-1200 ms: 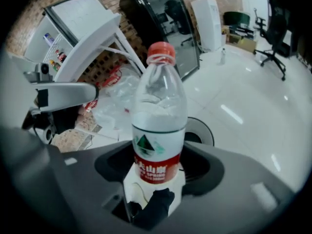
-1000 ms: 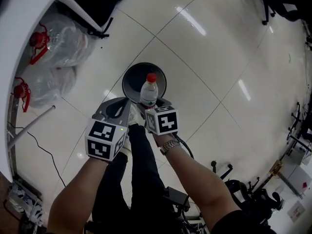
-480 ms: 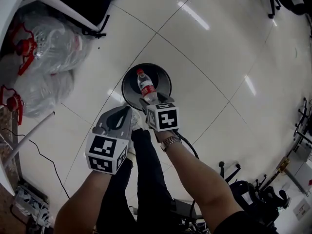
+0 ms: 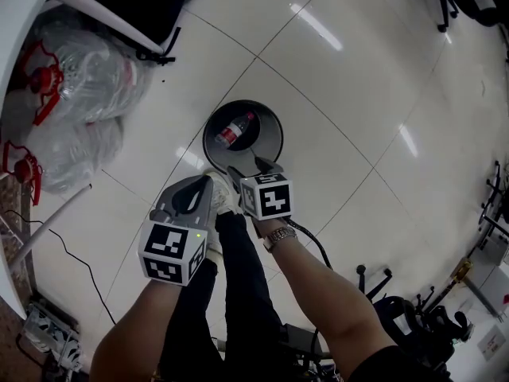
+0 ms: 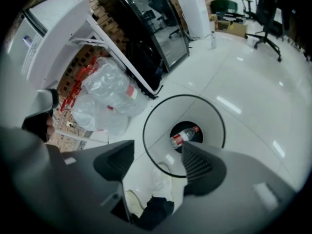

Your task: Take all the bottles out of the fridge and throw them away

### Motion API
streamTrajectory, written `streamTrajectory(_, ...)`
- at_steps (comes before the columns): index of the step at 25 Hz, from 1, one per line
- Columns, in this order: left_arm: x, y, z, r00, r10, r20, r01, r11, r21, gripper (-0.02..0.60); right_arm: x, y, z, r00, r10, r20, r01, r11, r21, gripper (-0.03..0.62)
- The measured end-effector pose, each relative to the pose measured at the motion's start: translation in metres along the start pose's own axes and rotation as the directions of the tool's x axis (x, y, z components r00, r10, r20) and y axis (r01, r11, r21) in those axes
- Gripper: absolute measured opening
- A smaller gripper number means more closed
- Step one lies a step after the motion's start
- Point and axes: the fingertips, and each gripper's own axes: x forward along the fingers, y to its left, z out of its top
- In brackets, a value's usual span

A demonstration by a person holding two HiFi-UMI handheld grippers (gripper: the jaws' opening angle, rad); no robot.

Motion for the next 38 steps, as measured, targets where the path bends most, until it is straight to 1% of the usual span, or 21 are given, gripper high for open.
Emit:
streamTrajectory(5, -0.012, -0.002, 0.009, 1.000, 0.010, 0.012, -0.010, 1.000, -0.004, 0.003, -0.018, 0.011, 0.009, 1.000, 0.009, 0.023, -0.008, 1.000, -0.013, 0.304)
streamTrajectory(11, -0.044, -0.003, 0.025, 0.999, 0.037, 0.038, -0.036, 0.999, -0.017, 0.003, -0.053, 0.040, 0.028, 0.998, 0.029, 0.063, -0.026, 0.999, -0.037, 0.304)
streamTrajectory(14, -0.063, -0.007, 0.034, 0.997, 0.051, 0.054, -0.050, 0.999, -0.013, 0.003, -0.075, 0.059, 0.038, 0.996, 0.047, 0.082, -0.041, 0.997, -0.068, 0.304)
streamTrajectory(19, -0.101, -0.008, 0.052, 0.992, 0.088, 0.089, -0.088, 0.996, -0.007, 0.003, -0.116, 0.100, 0.064, 0.989, 0.084, 0.124, -0.065, 0.986, -0.154, 0.268)
streamTrajectory(22, -0.127, -0.009, 0.067, 0.985, 0.122, 0.122, -0.122, 0.993, -0.008, 0.003, -0.144, 0.129, 0.088, 0.979, 0.135, 0.153, -0.098, 0.969, -0.227, 0.268)
streamTrajectory(24, -0.148, -0.012, 0.073, 0.981, 0.137, 0.137, -0.137, 0.991, -0.010, 0.003, -0.167, 0.150, 0.099, 0.972, 0.172, 0.160, -0.122, 0.952, -0.279, 0.251)
streamTrajectory(26, -0.174, -0.016, 0.076, 0.975, 0.157, 0.154, -0.155, 0.988, -0.026, 0.003, -0.193, 0.173, 0.106, 0.965, 0.203, 0.166, -0.137, 0.931, -0.339, 0.250)
streamTrajectory(28, -0.205, -0.017, 0.085, 0.966, 0.185, 0.182, -0.179, 0.983, -0.050, 0.003, -0.221, 0.201, 0.116, 0.954, 0.241, 0.179, -0.154, 0.904, -0.399, 0.230)
streamTrajectory(30, -0.240, -0.015, 0.098, 0.948, 0.226, 0.224, -0.214, 0.974, -0.077, 0.003, -0.247, 0.234, 0.130, 0.936, 0.295, 0.192, -0.177, 0.867, -0.466, 0.229)
streamTrajectory(32, -0.278, -0.009, 0.114, 0.917, 0.282, 0.280, -0.263, 0.959, -0.107, 0.003, -0.268, 0.271, 0.146, 0.914, 0.355, 0.199, -0.197, 0.814, -0.546, 0.205)
streamTrajectory(35, -0.334, 0.004, 0.138, 0.852, 0.369, 0.371, -0.336, 0.930, -0.153, 0.003, -0.294, 0.326, 0.167, 0.877, 0.437, 0.200, -0.215, 0.729, -0.650, 0.191)
streamTrajectory(38, -0.389, 0.014, 0.155, 0.774, 0.449, 0.446, -0.402, 0.893, -0.202, 0.003, -0.319, 0.378, 0.182, 0.838, 0.511, 0.191, -0.228, 0.646, -0.728, 0.167)
